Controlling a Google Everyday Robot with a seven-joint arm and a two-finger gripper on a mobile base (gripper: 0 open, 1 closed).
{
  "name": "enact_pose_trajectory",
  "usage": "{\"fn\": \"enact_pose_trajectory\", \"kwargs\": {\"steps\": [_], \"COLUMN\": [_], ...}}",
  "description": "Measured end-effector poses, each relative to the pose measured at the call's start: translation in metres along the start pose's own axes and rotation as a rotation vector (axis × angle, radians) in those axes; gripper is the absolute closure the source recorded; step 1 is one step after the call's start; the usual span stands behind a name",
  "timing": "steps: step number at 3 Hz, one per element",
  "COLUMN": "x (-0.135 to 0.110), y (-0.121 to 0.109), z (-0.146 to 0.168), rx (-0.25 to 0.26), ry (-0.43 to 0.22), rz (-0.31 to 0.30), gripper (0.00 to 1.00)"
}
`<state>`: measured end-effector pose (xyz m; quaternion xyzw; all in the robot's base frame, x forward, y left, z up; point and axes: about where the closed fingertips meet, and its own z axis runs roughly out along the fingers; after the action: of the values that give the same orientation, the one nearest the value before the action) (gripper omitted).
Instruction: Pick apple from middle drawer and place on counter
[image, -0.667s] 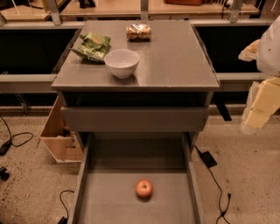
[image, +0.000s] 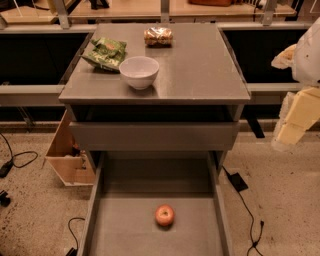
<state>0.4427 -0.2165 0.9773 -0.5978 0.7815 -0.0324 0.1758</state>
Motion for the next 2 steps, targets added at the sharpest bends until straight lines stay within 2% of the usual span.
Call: {"fn": "enact_pose_trajectory", "kwargs": {"steps": [2], "x": [0.014], "y": [0.018], "z": [0.141], "rx": [-0.061], "ry": [-0.154], "rz": [0.059], "gripper": [0.0]}}
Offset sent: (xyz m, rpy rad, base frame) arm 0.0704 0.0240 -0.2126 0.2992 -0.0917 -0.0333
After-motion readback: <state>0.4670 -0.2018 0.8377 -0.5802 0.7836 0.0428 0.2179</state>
